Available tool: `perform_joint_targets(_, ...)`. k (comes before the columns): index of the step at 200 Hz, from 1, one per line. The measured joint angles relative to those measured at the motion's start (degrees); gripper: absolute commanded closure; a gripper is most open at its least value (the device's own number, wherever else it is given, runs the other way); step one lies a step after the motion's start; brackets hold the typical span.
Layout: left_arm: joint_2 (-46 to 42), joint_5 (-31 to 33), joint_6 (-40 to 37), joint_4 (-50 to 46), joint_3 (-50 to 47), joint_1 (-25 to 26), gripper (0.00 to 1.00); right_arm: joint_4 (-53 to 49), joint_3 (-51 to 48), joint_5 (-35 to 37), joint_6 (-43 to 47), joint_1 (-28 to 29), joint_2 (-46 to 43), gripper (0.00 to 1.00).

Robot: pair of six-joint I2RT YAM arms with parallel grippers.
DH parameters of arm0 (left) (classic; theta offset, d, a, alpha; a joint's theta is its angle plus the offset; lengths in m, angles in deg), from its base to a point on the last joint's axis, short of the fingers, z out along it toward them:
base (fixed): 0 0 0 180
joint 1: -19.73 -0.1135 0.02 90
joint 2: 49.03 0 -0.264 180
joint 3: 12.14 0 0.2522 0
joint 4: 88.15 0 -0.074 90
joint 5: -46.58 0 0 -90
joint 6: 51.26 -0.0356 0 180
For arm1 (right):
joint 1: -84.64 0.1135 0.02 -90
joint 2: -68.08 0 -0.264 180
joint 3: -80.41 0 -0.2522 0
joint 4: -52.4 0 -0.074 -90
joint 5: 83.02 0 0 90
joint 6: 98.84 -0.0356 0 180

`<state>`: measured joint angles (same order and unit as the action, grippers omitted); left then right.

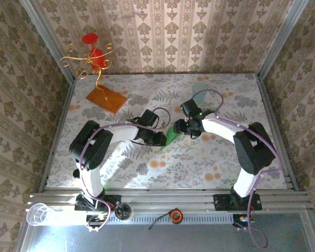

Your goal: Fold a paper plane with a square sheet of paper (pick it up from the middle)

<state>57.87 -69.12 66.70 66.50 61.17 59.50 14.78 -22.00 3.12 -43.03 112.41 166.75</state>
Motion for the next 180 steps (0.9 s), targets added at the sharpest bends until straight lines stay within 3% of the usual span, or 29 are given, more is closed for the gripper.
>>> perform_joint_targets(40,0.0,0.02,-0.68,-0.07,0.02,0.0,0.78,4.68,-4.74,-4.5,-5.05,0.59,-3.91,0.65)
perform_joint_targets(68,0.07,0.02,-0.81,-0.26,0.15,0.0,0.78,10.12,-7.28,-7.89,-9.86,2.01,-3.8,0.75)
perform_joint_targets(119,0.22,0.0,-0.83,-0.46,0.35,0.0,0.78,17.81,-7.63,-11.54,-15.08,3.06,-1.11,0.83)
perform_joint_targets(180,0.28,0.02,-0.83,-0.68,0.5,0.0,0.78,19.39,-5.84,-12.04,-16.63,3.06,3.21,0.84)
